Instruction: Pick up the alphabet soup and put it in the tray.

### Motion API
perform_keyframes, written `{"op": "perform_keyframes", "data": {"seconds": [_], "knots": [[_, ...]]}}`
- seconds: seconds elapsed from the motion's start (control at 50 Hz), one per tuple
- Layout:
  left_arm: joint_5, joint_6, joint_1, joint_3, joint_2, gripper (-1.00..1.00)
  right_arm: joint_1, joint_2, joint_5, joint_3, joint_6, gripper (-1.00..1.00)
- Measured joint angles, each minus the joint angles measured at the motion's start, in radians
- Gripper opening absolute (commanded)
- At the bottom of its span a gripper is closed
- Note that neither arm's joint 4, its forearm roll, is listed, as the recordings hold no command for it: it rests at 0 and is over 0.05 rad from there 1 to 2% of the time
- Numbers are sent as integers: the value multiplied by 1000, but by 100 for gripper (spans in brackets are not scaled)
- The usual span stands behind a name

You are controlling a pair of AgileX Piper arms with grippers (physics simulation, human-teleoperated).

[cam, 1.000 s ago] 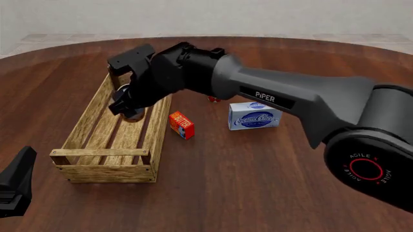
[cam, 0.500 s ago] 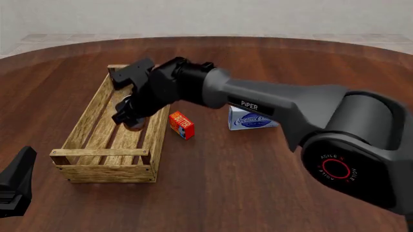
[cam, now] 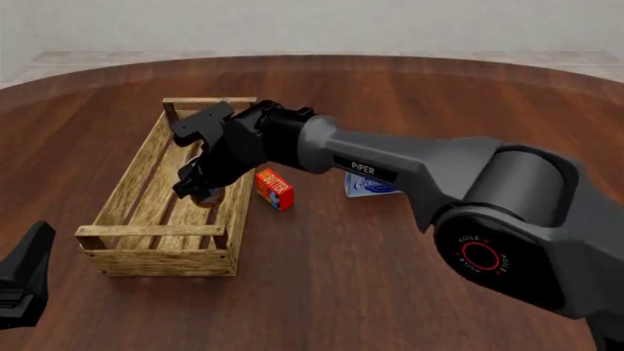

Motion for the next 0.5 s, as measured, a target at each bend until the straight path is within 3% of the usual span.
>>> {"op": "perform_keyframes", "data": {"seconds": [0.5], "knots": [[1, 0, 0, -1, 0, 100, -6, 53, 19, -36, 1, -100]]}}
